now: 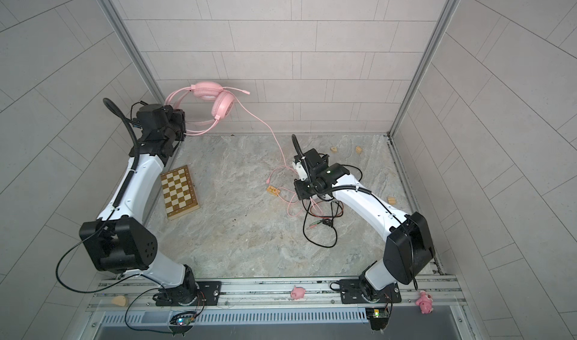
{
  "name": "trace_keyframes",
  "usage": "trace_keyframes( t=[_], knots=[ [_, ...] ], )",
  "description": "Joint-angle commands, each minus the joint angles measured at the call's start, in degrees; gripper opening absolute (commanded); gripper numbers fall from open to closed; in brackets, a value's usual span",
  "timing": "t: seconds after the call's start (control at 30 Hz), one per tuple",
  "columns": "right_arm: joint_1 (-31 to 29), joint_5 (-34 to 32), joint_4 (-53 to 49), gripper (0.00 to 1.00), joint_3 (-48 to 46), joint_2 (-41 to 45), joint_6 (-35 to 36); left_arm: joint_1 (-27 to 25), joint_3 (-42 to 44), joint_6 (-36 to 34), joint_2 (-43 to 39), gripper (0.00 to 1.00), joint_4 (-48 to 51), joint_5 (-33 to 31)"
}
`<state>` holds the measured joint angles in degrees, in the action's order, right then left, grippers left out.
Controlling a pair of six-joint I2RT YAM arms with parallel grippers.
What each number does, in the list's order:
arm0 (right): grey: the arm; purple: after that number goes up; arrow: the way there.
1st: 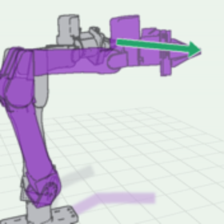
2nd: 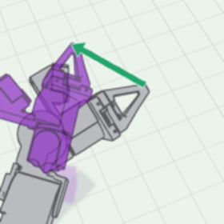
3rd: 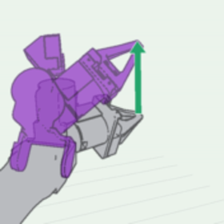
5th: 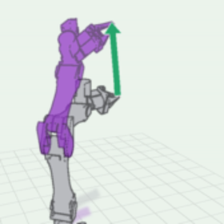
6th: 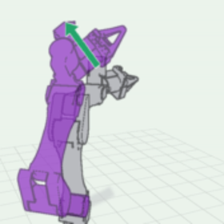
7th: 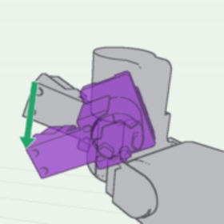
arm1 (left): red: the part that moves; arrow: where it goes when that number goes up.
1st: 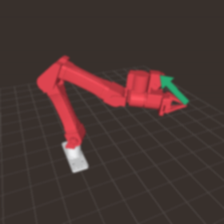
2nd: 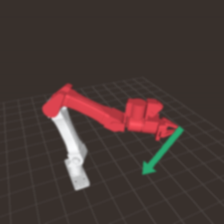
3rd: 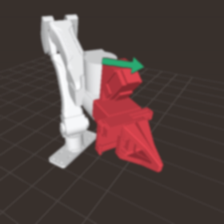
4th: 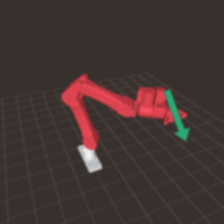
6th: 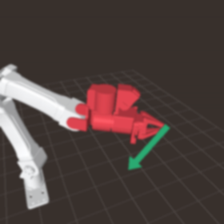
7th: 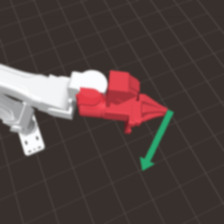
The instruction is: Wrap the headphones
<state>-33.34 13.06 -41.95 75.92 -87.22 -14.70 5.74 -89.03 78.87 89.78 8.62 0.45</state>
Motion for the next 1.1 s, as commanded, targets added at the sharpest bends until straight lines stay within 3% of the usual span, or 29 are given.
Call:
trace_keyframes(
  t=[0.0,0.1,0.23,0.53,0.8,1.07],
  knots=[
    [-5.5,2.39,-2.88,0.0,6.13,-0.75,-0.1,-4.87,-5.4,1.32,-1.09,0.0,-2.26,-8.85],
    [-10.21,1.8,-5.0,0.0,12.97,-3.18,1.15,-10.43,-12.7,-7.89,2.4,0.0,1.39,-12.71],
    [-12.52,2.17,-13.67,0.0,25.23,-5.62,5.73,-15.39,-17.48,-18.54,7.24,0.0,2.69,-10.48],
    [-9.17,0.91,-31.43,0.0,50.78,-10.65,13.23,-18.26,-13.81,-28.28,10.46,0.0,-0.9,11.82],
    [-1.4,0.88,-33.53,0.0,54.88,-12.97,13.5,-19.01,-11.63,-28.01,11.12,0.0,-2.26,32.09],
    [5.57,1.1,-28.95,0.0,49.28,-9.25,11.56,-19.11,-8.32,-27.22,9.1,0.0,-1.34,41.58]
  ],
)
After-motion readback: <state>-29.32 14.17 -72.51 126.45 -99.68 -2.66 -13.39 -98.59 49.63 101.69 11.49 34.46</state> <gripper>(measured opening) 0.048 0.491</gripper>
